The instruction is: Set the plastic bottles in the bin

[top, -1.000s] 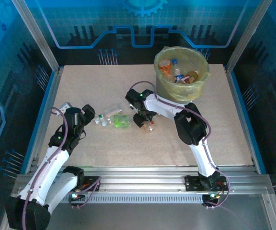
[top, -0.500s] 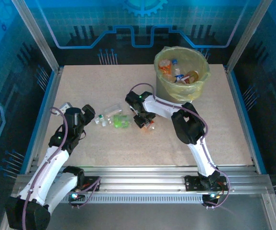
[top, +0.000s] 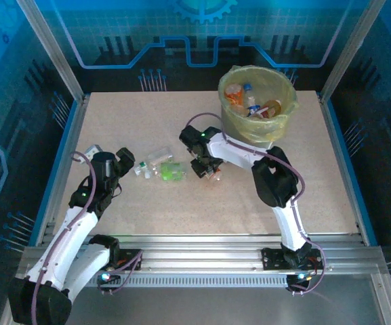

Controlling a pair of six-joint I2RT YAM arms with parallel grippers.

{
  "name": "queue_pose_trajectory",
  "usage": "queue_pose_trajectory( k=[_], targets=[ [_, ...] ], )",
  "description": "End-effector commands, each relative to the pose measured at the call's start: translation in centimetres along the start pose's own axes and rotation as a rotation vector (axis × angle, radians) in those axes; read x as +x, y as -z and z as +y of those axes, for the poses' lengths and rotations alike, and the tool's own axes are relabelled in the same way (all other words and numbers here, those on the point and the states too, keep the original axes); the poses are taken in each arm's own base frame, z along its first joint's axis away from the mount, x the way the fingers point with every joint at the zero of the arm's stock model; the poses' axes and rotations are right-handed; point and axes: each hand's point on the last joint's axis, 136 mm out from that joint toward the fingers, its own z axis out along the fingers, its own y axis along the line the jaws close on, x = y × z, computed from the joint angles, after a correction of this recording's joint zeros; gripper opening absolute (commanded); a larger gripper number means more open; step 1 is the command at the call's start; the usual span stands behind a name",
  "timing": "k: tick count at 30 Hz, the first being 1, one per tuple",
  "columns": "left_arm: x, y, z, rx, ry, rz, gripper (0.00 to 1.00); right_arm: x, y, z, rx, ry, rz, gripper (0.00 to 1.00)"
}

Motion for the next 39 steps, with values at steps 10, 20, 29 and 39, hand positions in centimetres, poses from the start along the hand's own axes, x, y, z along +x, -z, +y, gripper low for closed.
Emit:
queue_pose_trajectory(
  k=[10, 20, 29, 39],
  targets=[
    [0.0, -0.2, 0.2, 0.002, 0.014, -0.003, 0.99, -1.1, 11.9, -1.5, -0.011, -0.115, -0.273, 0.19],
    [0.1, -0.3, 0.1, 0.007, 0.021, 0.001, 0.99, -1.1, 19.9, -2.7, -0.101, -0.182, -0.492, 0.17],
    [0.2, -0.2, 0.1, 0.011, 0.020, 0.007, 0.99, -0.2, 24.9, -5.1, -0.113, -0.234, -0.641, 0.16],
    [0.4, -0.5, 0.0, 0.014, 0.025, 0.012, 0.99, 0.9, 28.2, -10.1, -0.151, -0.390, -0.782, 0.15]
  ],
)
